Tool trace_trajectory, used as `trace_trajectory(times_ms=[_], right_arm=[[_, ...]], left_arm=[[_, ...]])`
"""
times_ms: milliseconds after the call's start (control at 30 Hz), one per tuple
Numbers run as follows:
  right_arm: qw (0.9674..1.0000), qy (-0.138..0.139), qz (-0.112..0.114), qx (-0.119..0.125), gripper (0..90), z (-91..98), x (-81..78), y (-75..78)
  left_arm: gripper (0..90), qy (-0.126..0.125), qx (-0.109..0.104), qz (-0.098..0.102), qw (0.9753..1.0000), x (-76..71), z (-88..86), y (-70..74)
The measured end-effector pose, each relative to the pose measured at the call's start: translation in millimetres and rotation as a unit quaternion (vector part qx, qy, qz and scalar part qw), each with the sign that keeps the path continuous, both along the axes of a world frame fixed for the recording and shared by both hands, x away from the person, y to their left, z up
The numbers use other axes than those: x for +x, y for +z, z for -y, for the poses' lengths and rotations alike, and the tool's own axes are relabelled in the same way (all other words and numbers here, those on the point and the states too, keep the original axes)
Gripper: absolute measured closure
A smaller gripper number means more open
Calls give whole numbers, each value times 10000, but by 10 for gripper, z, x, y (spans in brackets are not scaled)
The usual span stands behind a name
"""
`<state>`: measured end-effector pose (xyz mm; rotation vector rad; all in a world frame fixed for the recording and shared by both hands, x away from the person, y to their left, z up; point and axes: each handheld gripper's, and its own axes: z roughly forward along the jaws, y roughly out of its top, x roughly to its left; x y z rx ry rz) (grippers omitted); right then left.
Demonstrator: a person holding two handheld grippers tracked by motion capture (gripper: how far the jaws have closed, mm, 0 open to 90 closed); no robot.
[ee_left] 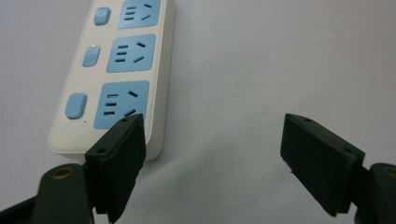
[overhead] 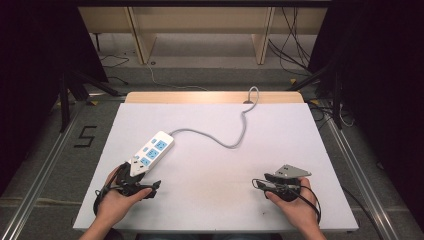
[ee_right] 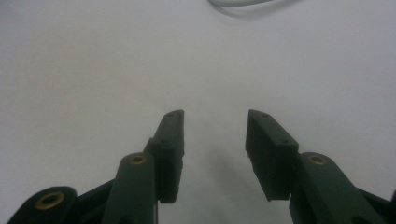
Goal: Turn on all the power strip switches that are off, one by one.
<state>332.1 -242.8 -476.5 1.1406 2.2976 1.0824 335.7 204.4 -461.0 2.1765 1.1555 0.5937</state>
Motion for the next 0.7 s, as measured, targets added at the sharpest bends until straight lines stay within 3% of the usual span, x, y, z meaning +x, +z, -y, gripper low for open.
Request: trace_trajectory(times_ms=[200,433,667,700], right_arm=[[10000,-21,0,27,522,1,-2,1],[10000,-27,-45,64,495,1,5,-13],[9999,-55,-68,84,481,8,6,-25],[9999,-56,-70,81,480,5,7,-26]], left_arm=[[226,-16,-87,37,10000,-6,-1,13],[297,-59,-183,78,9998,-18,-26,41],[782,12,-165,220,9996,-39,-58,106],[842,100,-188,314,9993,-44,-71,114]])
